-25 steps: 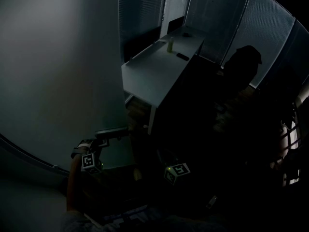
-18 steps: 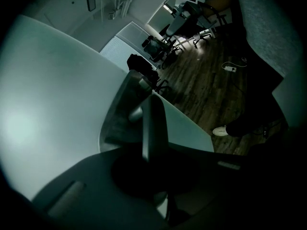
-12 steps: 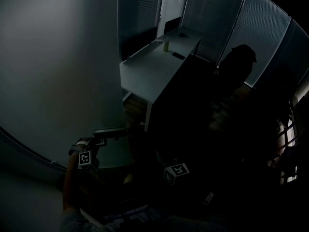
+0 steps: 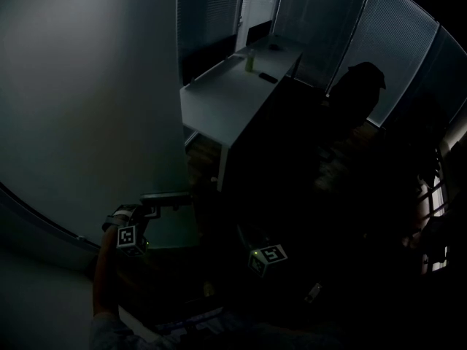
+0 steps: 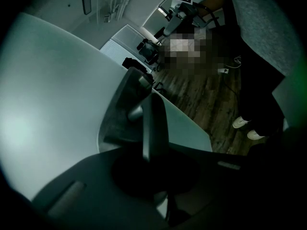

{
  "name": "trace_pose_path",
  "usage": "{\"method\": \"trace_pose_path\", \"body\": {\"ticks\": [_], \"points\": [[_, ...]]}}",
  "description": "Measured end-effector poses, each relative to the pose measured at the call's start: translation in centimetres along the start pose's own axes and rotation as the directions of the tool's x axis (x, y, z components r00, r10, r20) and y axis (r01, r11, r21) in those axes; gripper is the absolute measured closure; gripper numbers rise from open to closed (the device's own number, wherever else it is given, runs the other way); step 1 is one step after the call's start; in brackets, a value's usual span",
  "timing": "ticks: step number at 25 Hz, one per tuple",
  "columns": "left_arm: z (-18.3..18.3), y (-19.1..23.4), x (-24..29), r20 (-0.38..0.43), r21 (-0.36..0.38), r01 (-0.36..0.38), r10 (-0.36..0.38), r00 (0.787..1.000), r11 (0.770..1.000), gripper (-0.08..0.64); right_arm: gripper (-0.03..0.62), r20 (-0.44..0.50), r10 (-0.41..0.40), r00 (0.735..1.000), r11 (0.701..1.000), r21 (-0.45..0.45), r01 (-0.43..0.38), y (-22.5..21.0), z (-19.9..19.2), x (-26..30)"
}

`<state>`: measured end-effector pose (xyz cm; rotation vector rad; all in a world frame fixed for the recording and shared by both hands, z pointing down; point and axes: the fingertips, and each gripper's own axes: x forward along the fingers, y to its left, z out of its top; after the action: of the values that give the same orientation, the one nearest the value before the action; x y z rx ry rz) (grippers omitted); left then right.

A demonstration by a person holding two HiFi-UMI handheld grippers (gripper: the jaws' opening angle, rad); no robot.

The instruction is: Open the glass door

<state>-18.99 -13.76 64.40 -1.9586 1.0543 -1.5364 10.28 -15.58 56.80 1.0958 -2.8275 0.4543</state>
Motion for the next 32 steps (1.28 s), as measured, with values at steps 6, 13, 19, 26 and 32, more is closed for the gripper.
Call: {"method": "trace_pose_path", "body": {"ticks": [6,13,19,26,32], "points": [[0.2,-1.2,-1.3,0.022,0.017,0.0,-0.001,1.0,1.0,0.558,0.591,0.004,-0.011,1.0,1.0,0.009,0.011,1.9,-1.0,-0.8],[0.6,-2.2,-2.9,0.041,0.038,0.011,-0.013,0.999,0.999,0.558,0.591,0.02,-0.057,0.998,0.998,0.039,0.056,3.9,-1.3,-2.5],[1.5,-3.7,-4.4,0.067,0.057,0.018,-0.022,0.997,0.998,0.558,0.591,0.029,-0.104,0.994,0.994,0.049,0.102,4.9,-2.1,-4.8],[1.6,-5.5,-6.2,0.097,0.082,0.026,-0.034,0.995,0.996,0.558,0.589,0.045,-0.137,0.99,0.99,0.045,0.135,6.6,-2.7,-6.5],[2.1,-7.3,-8.3,0.111,0.101,0.031,-0.043,0.993,0.994,0.558,0.591,0.051,-0.155,0.987,0.987,0.046,0.153,7.8,-3.1,-8.7]]}}
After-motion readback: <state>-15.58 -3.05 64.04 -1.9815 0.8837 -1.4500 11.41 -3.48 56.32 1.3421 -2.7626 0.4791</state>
